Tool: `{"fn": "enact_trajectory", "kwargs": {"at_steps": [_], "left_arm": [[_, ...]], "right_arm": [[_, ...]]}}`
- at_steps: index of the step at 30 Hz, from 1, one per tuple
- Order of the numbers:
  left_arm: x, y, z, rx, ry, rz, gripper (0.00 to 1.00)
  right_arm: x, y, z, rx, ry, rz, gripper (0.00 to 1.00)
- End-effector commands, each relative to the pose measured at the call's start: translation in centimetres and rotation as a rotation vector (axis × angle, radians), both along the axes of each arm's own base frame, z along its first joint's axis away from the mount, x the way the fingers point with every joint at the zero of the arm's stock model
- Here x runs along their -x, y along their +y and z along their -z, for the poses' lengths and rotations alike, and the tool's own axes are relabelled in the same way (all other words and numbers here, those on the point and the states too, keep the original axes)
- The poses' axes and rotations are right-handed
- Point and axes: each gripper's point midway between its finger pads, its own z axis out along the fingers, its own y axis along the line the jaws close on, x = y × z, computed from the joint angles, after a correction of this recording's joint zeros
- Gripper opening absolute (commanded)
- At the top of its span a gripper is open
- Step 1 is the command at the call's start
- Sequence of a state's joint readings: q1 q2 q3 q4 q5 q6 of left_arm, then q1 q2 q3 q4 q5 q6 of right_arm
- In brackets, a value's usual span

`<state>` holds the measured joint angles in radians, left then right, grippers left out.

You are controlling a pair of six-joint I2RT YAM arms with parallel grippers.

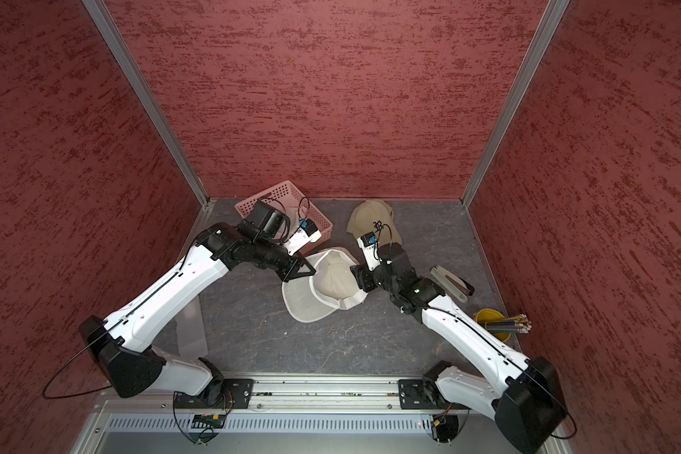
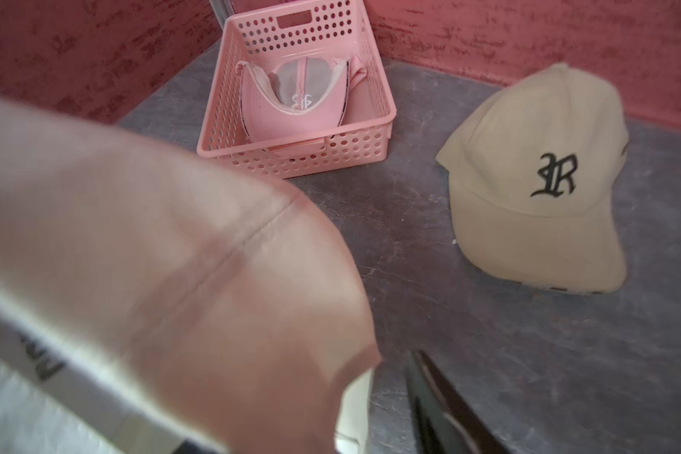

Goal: Turn the baseball cap inside out
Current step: Turn over the baseball cap.

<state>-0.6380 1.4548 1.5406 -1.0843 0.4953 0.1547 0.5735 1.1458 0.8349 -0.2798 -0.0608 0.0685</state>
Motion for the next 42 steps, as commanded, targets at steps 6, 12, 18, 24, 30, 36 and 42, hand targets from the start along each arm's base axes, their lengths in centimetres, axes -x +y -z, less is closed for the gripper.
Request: {"fn": "enact_trajectory", "kwargs": {"at_steps": [6, 12, 18, 24, 30, 36, 42], "left_arm": [[-4.3, 3.2, 2.9, -0.340, -0.206, -0.073, 0.00], [-10.0, 6.7, 5.6, -0.736, -0.399, -0.230, 0.00], [-9.6, 3.1, 3.5, -0.527, -0.426, -0.235, 0.00], [-8.3, 1.3, 0.8, -0.340, -0.421, -0.193, 0.00], [-8.2, 2.1, 1.5, -0.391, -0.387, -0.192, 0.02], [-7.4, 1.6, 2.3, -0.399, -0.305, -0.162, 0.02], [-7.0, 0.5, 1.5, -0.330, -0.268, -0.139, 0.02]], "right_arm": [[-7.8, -2.7, -2.3, 0.076, -0.065, 0.244, 0.12], [-9.9, -4.3, -4.8, 0.052, -0.095, 0.376, 0.12], [-10.7, -2.9, -2.0, 0.060, 0.000, 0.335, 0.19], [-9.6, -0.2, -0.5, 0.015, 0.036, 0.174, 0.53], [-7.0, 1.0, -2.1, -0.018, -0.008, 0.037, 0.64], [-4.8, 0.5, -5.1, 0.010, -0.125, -0.021, 0.71], [-3.4, 3.3, -6.2, -0.009, -0.162, -0.182, 0.71]]}}
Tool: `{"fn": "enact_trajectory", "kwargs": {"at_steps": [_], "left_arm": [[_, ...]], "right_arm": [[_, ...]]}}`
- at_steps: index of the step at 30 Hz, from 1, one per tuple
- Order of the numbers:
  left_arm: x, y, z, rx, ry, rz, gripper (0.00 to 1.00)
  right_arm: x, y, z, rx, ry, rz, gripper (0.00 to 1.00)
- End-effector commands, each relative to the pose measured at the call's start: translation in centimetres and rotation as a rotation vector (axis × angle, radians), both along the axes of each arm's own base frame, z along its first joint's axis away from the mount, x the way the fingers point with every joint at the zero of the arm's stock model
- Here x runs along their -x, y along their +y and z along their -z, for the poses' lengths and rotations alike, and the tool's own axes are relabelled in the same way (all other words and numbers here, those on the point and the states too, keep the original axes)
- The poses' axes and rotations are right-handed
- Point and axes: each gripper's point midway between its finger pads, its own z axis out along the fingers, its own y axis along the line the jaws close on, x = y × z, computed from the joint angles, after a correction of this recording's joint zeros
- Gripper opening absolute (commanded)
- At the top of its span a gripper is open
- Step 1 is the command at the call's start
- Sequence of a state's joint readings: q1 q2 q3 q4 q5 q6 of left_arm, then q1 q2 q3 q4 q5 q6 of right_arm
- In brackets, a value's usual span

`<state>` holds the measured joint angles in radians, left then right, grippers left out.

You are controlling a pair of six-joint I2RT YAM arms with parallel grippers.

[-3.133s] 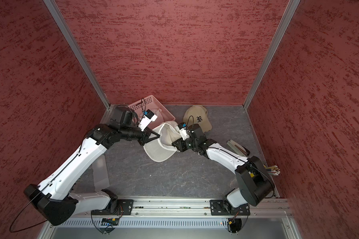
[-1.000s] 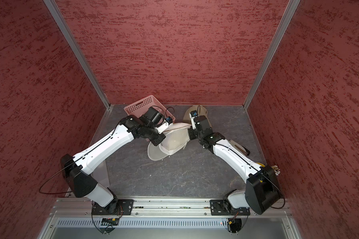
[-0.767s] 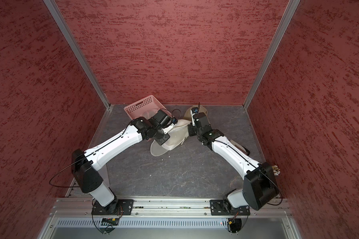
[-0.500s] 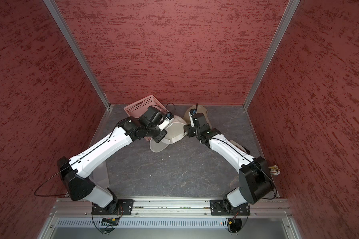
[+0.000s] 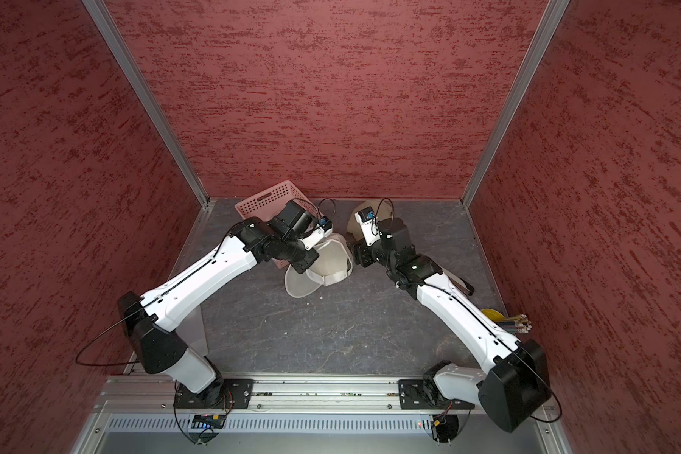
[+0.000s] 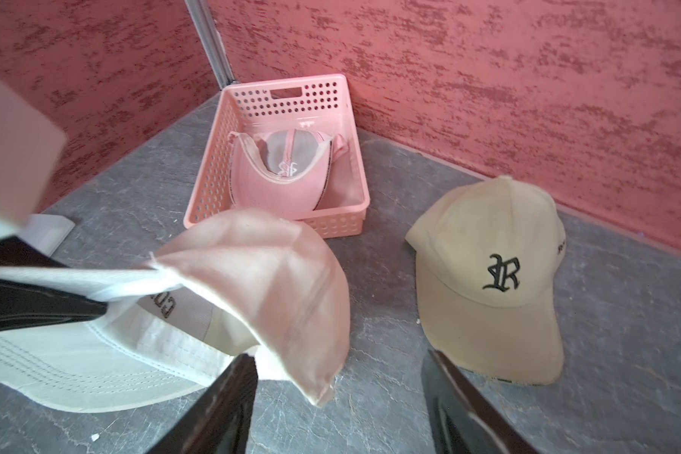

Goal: Turn the baseball cap inside out
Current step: Turn over the baseball cap.

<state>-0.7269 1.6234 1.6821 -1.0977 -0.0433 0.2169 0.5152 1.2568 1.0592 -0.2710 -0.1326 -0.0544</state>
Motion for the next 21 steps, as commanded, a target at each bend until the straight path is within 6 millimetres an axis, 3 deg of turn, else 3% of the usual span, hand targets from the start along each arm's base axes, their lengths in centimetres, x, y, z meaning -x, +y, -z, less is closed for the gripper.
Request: {"fn": "enact_trajectory", "kwargs": {"at_steps": [1, 7, 14, 21], "left_arm": [[0.0, -1.0, -1.4, 0.073, 0.023, 0.011, 0.02], [0.4, -1.2, -1.3, 0.101, 0.061, 0.021, 0.02], [1.6, -1.6, -1.2, 0.119, 0.103, 0.058, 0.01], [2.9, -1.7, -1.6, 0.153, 0.108, 0.084, 0.01]], "right_arm": [[1.0, 2.4, 0.4, 0.009, -0.016, -0.135, 0.71], [1.1, 4.7, 0.1, -0.013, -0.064, -0.202, 0.72], [-0.1, 5.9, -2.1, -0.116, -0.134, -0.189, 0.73], [-2.0, 6.7, -1.7, -0.096, -0.130, -0.171, 0.72]]}}
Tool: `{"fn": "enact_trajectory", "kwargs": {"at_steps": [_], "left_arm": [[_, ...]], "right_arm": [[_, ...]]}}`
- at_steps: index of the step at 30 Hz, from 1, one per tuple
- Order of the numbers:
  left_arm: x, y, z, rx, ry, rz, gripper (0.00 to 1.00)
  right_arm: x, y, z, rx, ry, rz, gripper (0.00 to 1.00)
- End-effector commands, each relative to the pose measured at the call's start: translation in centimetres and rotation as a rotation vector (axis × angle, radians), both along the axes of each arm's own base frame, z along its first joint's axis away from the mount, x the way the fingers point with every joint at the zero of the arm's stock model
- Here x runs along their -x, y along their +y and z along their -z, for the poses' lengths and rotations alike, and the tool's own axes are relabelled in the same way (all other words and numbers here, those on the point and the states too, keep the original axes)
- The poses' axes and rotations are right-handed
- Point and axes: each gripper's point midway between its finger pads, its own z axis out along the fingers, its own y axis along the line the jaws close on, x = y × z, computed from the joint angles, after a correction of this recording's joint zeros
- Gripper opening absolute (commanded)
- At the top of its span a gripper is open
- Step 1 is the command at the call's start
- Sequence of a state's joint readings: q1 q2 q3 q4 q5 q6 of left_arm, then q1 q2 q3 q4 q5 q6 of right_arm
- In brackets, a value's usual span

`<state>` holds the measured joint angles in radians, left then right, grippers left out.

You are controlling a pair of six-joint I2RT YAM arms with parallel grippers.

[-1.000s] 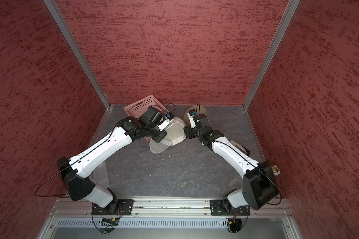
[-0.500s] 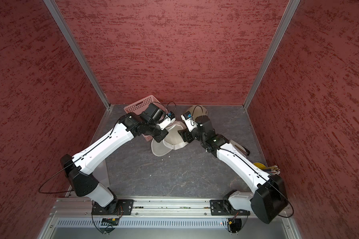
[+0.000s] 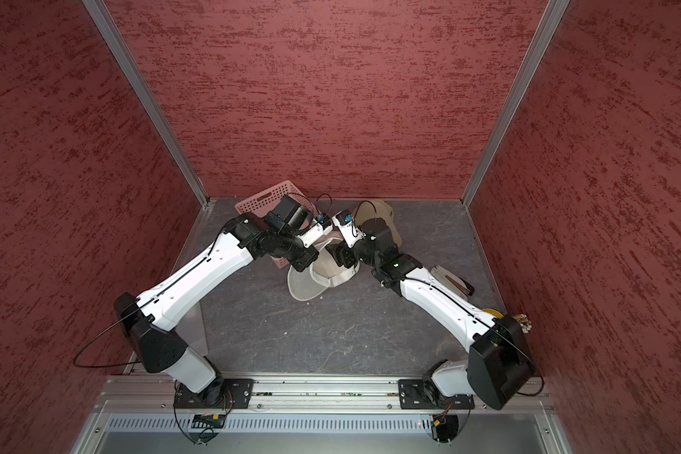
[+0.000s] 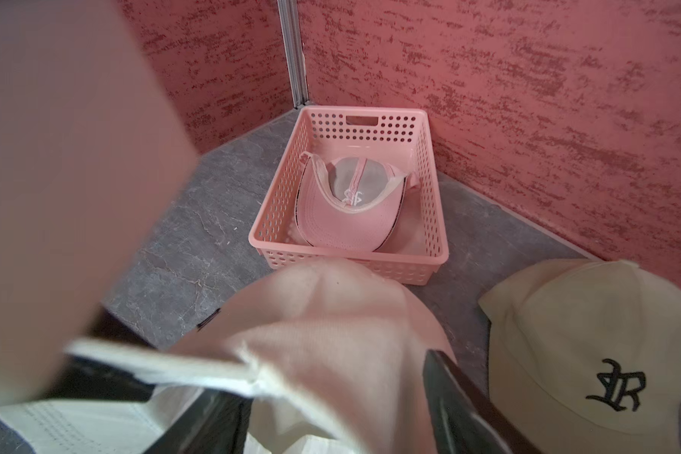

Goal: Turn the baseball cap inside out
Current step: Turn over the baseball cap.

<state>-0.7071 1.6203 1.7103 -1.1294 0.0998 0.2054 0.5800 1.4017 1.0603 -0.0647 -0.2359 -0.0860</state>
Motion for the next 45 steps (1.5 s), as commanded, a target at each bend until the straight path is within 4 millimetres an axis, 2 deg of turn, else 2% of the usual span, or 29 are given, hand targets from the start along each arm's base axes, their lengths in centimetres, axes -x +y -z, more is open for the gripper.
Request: {"fn": "enact_trajectory", "kwargs": {"at_steps": [1, 4, 6, 8, 11, 15, 22, 28, 31, 33, 35, 37, 39, 45], "left_arm": [[1.8, -0.7, -0.8, 0.066, 0.029, 0.046, 0.01], [2.4, -0.7, -0.8, 0.079, 0.039, 0.048, 0.01], [2.5, -0.5, -0.4, 0.080, 0.046, 0.038, 0.01], [2.7, -0.5, 0.0, 0.083, 0.056, 0.031, 0.01], [2.9, -0.4, 0.6, 0.086, 0.066, 0.021, 0.01], [2.8, 0.0, 0.7, 0.093, 0.057, -0.007, 0.01], [2.4, 0.4, -1.3, 0.166, 0.007, -0.035, 0.02], [1.3, 1.7, -2.2, 0.194, -0.020, -0.121, 0.02], [0.4, 2.3, -3.0, 0.248, -0.024, -0.173, 0.02], [-0.5, 2.7, -3.3, 0.268, -0.025, -0.212, 0.03], [-1.2, 2.7, -3.6, 0.275, -0.022, -0.243, 0.03], [-1.7, 2.7, -3.5, 0.271, -0.010, -0.258, 0.02], [-1.9, 2.9, -3.5, 0.273, 0.010, -0.267, 0.02], [-2.8, 4.1, -3.4, 0.375, 0.141, -0.317, 0.04]], "right_arm": [[-1.4, 0.8, -2.8, -0.050, -0.076, 0.013, 0.71], [-2.5, 0.4, -3.0, -0.062, -0.081, 0.076, 0.64], [-3.1, 0.0, -3.4, -0.089, -0.087, 0.120, 0.54], [-3.5, -0.6, -4.0, -0.133, -0.079, 0.164, 0.51], [-4.5, -2.1, -4.0, -0.161, -0.017, 0.260, 0.53], [-5.6, -4.9, -2.7, -0.181, 0.083, 0.401, 0.56], [-6.1, -8.5, 0.4, -0.137, 0.137, 0.548, 0.57], [-5.8, -10.1, 2.2, -0.097, 0.169, 0.600, 0.57], [-5.4, -9.3, 2.2, -0.089, 0.169, 0.535, 0.61], [-4.1, -6.6, 1.7, -0.093, 0.177, 0.369, 0.66], [-1.2, -2.8, 1.2, -0.058, 0.185, 0.123, 0.66], [1.1, -1.1, 1.2, -0.016, 0.185, -0.007, 0.68], [2.3, -1.1, 1.4, 0.009, 0.177, -0.048, 0.69], [3.7, -3.5, 2.3, 0.121, 0.152, -0.016, 0.72]]}}
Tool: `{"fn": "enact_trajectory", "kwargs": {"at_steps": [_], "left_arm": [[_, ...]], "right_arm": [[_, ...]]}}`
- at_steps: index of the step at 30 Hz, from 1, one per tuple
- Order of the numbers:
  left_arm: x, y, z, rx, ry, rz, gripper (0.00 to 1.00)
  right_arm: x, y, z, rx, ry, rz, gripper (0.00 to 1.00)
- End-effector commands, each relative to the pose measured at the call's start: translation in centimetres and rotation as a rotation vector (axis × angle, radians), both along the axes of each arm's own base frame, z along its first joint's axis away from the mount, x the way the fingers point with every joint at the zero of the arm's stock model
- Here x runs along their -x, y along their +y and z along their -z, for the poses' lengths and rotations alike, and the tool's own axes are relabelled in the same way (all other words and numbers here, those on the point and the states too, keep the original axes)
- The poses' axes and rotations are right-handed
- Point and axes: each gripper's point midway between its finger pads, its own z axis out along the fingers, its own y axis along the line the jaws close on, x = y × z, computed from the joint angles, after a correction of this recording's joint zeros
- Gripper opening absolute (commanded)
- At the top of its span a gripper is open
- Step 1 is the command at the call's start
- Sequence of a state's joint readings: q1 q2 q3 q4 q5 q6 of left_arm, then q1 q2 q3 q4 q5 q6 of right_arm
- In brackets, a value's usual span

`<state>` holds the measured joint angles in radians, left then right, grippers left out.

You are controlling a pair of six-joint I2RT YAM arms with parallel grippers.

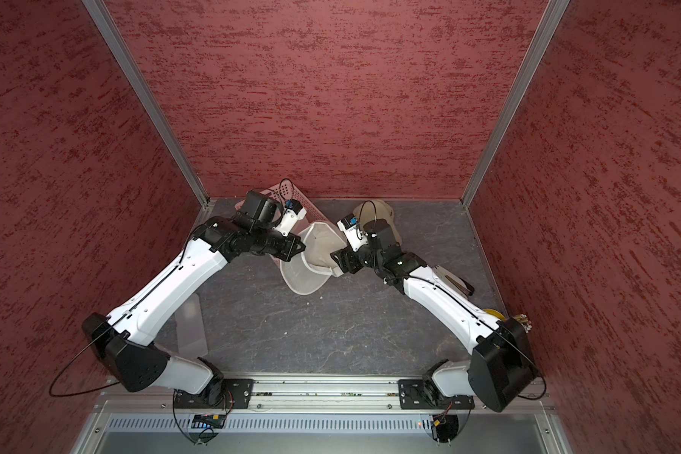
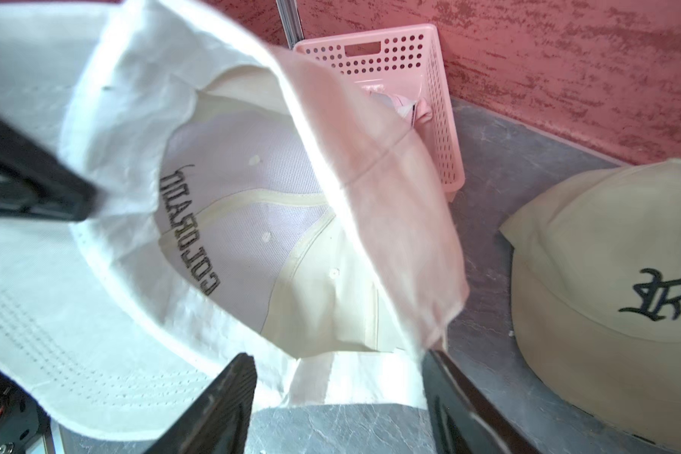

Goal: Turn the baseball cap inside out
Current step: Turn over the baseball cap, then place the baseball cap at the center of the board.

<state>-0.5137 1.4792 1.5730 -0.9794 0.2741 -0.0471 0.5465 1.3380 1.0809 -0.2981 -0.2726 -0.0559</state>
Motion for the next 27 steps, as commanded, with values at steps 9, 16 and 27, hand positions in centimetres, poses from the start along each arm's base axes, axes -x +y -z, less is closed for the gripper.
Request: {"fn": "enact_trajectory", "kwargs": {"at_steps": [9, 16, 27], "left_arm": [[-1.3, 0.4, -1.5, 0.159, 0.131, -0.027, 0.04], [-3.2, 0.1, -2.6, 0.210, 0.117, -0.135, 0.07], [-5.9, 0.3, -1.8, 0.320, 0.219, -0.285, 0.07]], "right_arm": [[7.5, -0.9, 0.4, -0.044, -0.083, -0.205, 0.71], [6.1, 3.2, -3.1, -0.155, -0.103, -0.159, 0.71], [6.4, 8.9, -9.1, -0.106, -0.485, 0.007, 0.73]]}}
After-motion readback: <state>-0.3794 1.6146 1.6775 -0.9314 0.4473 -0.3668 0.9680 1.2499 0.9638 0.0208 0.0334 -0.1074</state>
